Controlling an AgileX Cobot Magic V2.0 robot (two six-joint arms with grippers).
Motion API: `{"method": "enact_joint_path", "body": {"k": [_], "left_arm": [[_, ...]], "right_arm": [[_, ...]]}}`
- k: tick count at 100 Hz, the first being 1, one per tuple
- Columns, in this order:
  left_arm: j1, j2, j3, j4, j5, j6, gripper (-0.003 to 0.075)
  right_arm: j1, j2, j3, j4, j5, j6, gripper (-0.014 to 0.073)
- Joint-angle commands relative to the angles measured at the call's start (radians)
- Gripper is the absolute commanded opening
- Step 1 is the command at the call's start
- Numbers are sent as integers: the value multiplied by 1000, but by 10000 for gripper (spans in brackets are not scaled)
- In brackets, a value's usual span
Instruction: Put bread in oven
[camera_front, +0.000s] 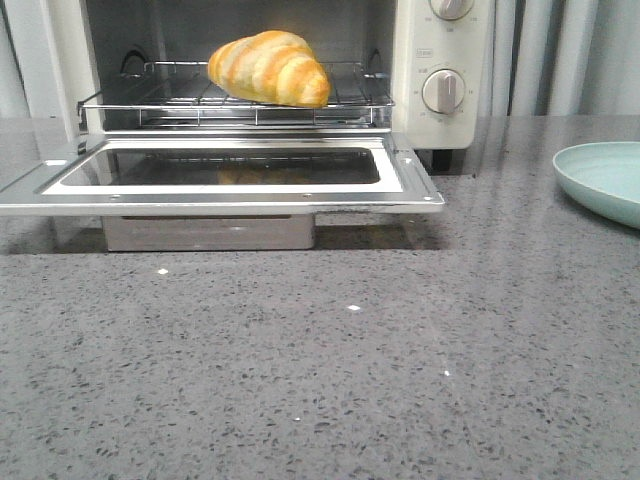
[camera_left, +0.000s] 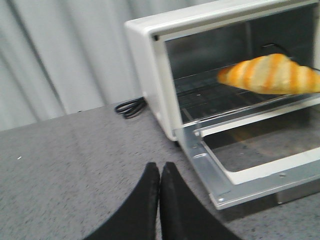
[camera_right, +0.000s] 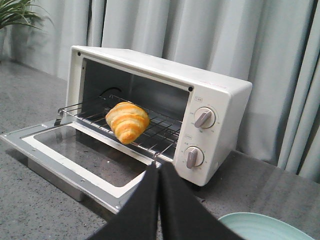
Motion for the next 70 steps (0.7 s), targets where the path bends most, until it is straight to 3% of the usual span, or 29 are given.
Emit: {"method": "enact_joint_path", "body": {"k": [1,16,30,70], "left_arm": [[29,-70,77,89,-130,-147,-21],[70,-213,202,135,-74,-265,-21],[131,-230,256,142,96,-344,-21],[161,-230,268,130,81,-344,-21]], "right_arm": [[-5,9,-23,-5,-86,3,-48],[-5,9,-23,-5,-86,3,-48],[-5,9,-23,-5,-84,3,-48],[-5,9,-23,-5,-86,3,-48]]}}
